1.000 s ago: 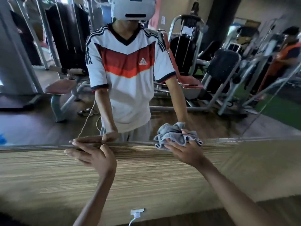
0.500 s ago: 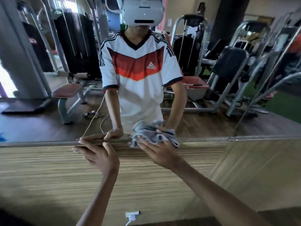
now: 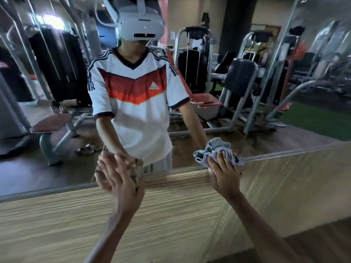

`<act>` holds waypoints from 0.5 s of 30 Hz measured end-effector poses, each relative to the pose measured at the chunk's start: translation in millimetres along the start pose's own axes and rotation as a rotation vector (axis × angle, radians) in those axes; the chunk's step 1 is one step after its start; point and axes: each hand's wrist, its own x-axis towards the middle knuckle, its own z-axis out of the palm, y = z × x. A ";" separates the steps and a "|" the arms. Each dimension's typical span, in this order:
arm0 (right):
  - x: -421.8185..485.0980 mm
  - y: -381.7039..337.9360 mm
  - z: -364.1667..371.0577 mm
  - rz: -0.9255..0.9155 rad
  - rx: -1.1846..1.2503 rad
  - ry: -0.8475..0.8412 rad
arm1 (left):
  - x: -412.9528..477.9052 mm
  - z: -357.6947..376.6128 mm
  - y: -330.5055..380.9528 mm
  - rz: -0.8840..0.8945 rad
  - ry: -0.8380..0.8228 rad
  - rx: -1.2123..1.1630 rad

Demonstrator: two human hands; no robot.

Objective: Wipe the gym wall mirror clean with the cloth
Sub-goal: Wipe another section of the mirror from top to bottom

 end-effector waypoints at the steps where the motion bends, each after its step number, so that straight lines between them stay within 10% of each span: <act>1: 2.6 -0.4 0.6 0.146 0.009 0.047 | 6.8 1.3 8.4 0.085 -0.022 -0.002; 6: 73.2 -57.6 4.8 0.720 0.230 0.326 | 56.4 -13.3 44.2 0.370 0.042 0.077; 12: 34.3 -47.4 13.7 0.079 0.073 0.140 | 93.9 -34.2 56.0 0.375 0.094 0.028; 15: 27.5 -15.7 5.9 0.277 0.051 0.182 | 100.0 -37.6 51.2 0.362 0.123 0.115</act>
